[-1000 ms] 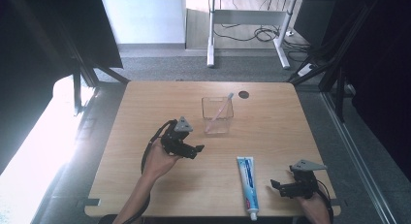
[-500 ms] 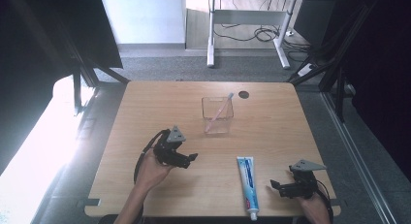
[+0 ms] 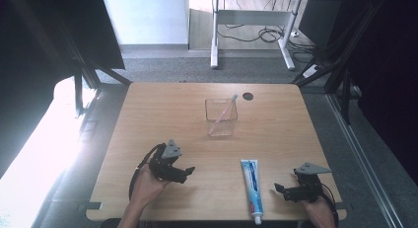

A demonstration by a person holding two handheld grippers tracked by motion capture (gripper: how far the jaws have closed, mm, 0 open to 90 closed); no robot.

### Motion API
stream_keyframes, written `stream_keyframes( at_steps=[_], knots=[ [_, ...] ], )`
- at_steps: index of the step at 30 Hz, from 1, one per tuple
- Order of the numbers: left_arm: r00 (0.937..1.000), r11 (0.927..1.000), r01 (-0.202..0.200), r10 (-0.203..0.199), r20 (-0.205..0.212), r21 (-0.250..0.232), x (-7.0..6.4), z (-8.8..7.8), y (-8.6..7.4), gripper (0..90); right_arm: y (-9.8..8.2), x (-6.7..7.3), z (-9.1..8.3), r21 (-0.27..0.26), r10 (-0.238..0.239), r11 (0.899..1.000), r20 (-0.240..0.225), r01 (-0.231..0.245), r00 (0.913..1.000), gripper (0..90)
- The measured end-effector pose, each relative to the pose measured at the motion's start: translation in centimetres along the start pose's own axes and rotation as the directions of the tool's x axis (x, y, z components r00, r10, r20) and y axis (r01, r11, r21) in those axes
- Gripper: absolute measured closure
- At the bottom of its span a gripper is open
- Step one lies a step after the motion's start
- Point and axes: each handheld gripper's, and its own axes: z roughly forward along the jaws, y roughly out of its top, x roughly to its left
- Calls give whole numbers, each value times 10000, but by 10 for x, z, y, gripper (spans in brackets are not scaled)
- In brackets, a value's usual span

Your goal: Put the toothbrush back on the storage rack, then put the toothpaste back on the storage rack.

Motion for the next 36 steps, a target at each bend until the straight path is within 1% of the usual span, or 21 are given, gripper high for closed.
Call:
stream_keyframes(
  at_steps=[2, 5, 12, 14, 16, 21, 24, 27, 31, 33, 34, 36],
  knots=[
    [10000, 10000, 39, -39, 1, -88, -2, -1, -5, 131, 0, 0, 0, 12, -2, 10000, -1, 2, 10000, 0],
    [9997, 9997, 158, -155, 162, -201, -5, -1, -12, 131, 0, 1, 0, -5, -25, 10000, -4, 25, 10000, 0],
    [9992, 9989, 355, -350, 170, -304, -12, -2, -27, 131, 1, 3, 0, 3, -52, 10000, -31, 52, 10000, 0],
    [9989, 9982, 460, -456, 122, -372, -14, -3, -31, 131, 1, 3, 0, -6, -91, 10000, -30, 91, 10000, 0],
    [9981, 9974, 595, -589, 175, -399, -15, -4, -36, 131, 1, 3, 0, 1, -131, 9999, -35, 131, 9999, 0],
    [9982, 9984, 565, -567, -177, -81, -14, -2, -46, 131, 1, 4, 0, 41, -139, 9999, -95, 140, 9999, 3],
    [9973, 9975, 701, -701, -230, -17, -13, 0, -50, 131, 1, 4, 0, 61, -131, 9999, -110, 131, 9999, 3],
    [9968, 9972, 741, -739, -312, 51, -13, 1, -54, 131, 0, 5, 1, 86, -160, 9998, -127, 162, 9998, 4],
    [9963, 9973, 732, -734, -454, -70, -13, -1, -56, 131, 1, 5, 0, 128, -156, 9998, -177, 158, 9997, 17],
    [9961, 9970, 762, -767, -438, -137, -11, -2, -56, 131, 1, 7, 0, 166, -128, 9998, -229, 132, 9997, 20],
    [9955, 9963, 841, -847, -433, -156, -11, -2, -57, 131, 2, 7, 1, 254, -90, 9996, -262, 97, 9996, 21],
    [9953, 9961, 859, -867, -430, -193, -10, -2, -58, 131, 3, 9, 1, 390, -71, 9992, -319, 83, 9995, 35]
  ],
)
